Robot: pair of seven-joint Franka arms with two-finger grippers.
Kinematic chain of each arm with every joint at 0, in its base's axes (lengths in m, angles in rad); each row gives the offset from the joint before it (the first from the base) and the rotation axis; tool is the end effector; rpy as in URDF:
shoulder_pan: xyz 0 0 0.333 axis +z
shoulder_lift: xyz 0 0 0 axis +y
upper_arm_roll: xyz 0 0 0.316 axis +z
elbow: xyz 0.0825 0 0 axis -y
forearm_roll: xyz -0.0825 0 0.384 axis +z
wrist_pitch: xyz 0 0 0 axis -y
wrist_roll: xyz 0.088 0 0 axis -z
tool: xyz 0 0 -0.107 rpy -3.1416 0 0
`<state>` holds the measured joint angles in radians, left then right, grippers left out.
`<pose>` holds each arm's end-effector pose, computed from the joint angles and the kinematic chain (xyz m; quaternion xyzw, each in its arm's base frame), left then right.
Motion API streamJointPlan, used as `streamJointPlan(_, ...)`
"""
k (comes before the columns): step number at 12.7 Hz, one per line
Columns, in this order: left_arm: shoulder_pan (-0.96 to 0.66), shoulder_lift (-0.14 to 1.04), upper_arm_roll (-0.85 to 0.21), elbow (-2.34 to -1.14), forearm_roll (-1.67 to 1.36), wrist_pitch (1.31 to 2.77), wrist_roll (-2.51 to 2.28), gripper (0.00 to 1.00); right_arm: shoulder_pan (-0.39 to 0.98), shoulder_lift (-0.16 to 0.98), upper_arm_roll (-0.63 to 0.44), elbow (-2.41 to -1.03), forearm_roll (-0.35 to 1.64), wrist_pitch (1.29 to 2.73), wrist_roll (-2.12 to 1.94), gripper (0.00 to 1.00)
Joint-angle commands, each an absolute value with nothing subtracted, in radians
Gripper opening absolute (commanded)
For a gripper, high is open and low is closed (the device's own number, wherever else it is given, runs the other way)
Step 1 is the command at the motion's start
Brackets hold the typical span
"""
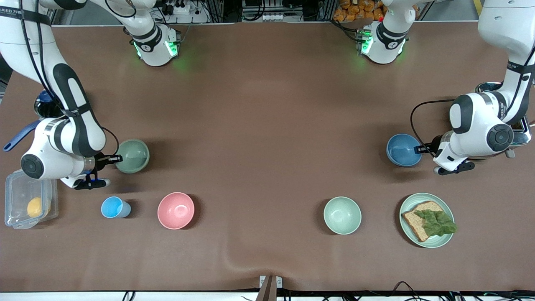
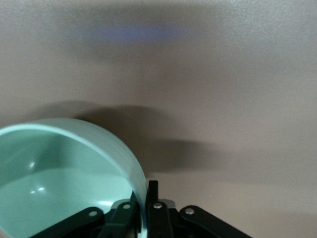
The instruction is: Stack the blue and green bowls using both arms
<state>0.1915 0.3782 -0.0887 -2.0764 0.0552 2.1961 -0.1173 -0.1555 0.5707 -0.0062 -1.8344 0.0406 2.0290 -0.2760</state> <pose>0.5554 0.0593 0.2265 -0.9876 -0.0911 0.1278 0.0044 0.5943 -0.0945 0.1935 -0.9813 -0.0441 0.1793 0.0547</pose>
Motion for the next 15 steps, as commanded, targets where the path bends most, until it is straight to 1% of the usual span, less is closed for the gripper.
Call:
streamJointPlan(1,0.199,0.383,-0.097,-2.080,0.063,2.210,-0.124,0.43,-0.155,0.557,-0.003,-1.836,0.055,2.016,-0.301,0.00)
streamJointPlan(3,0.199,0.388,-0.095,-2.079,0.063,2.210,-0.126,0.34,-0.153,0.537,0.000,-1.827,0.057,1.987,-0.333,0.00)
streamJointPlan(5,0.199,0.391,-0.097,-2.079,0.063,2.212,-0.126,0.27,-0.143,0.480,0.030,-1.822,0.057,1.948,-0.351,0.00)
streamJointPlan(6,0.199,0.391,-0.095,-2.079,0.063,2.214,-0.126,0.19,-0.140,0.453,0.053,-1.822,0.057,1.939,-0.350,0.00)
streamJointPlan(7,0.199,0.391,-0.097,-2.077,0.063,2.214,-0.126,0.07,-0.135,0.440,0.078,-1.822,0.057,1.939,-0.342,0.00)
streamJointPlan(8,0.198,0.391,-0.095,-2.077,0.063,2.214,-0.129,0.00,-0.133,0.439,0.112,-1.821,0.057,1.939,-0.338,0.00)
streamJointPlan(11,0.199,0.391,-0.097,-2.077,0.063,2.214,-0.130,0.00,-0.121,0.446,0.208,-1.815,0.104,1.953,-0.277,0.00)
streamJointPlan(13,0.199,0.382,-0.100,-2.074,0.063,2.214,-0.130,0.00,-0.025,0.451,0.213,-1.810,0.126,1.991,-0.142,0.00)
streamJointPlan(15,0.201,0.356,-0.107,-2.071,0.060,2.203,-0.121,0.00,0.066,0.483,0.215,-1.774,0.146,2.008,0.016,0.00)
